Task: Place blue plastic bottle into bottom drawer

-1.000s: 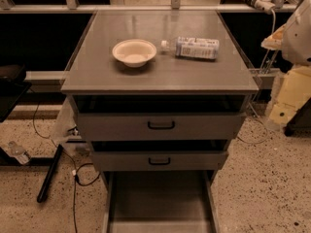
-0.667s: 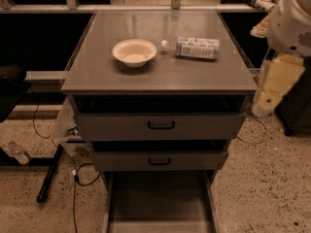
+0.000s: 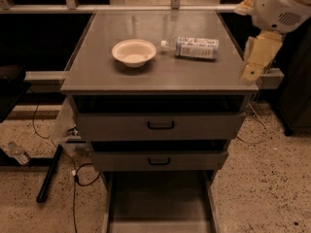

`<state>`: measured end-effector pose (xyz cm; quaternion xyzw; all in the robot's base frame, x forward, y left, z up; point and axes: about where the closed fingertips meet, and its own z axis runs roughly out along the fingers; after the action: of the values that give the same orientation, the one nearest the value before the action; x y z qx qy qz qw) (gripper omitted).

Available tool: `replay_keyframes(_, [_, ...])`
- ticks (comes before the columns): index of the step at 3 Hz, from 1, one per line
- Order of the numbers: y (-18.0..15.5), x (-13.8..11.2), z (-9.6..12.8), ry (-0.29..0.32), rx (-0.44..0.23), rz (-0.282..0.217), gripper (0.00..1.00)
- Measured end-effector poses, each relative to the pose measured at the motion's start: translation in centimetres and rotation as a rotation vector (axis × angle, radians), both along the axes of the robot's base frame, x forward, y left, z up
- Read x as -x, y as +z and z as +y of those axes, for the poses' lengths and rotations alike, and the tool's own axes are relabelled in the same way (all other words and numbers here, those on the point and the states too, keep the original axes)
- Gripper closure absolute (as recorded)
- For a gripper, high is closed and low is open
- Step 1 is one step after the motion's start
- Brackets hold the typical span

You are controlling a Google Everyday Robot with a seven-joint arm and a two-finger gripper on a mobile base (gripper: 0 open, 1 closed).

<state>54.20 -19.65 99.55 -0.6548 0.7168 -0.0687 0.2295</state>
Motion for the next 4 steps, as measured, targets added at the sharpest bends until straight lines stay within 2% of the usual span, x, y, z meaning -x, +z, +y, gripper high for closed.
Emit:
replay_keyframes(1, [-0.2,-4.6,-1.4,0.059,-0.080,-0.060,0.00])
replay_keyframes(2, [-1.2,-9.9,-3.2,0.060,-0.190,-0.100,0.00])
replay_keyframes(3, [-1.7,-10.3,-3.1,0.065,-0.193,-0.103,0.00])
replay_keyframes(4, [-2.7,-12.4,-3.8,0.089,-0.246,-0.147,0.00])
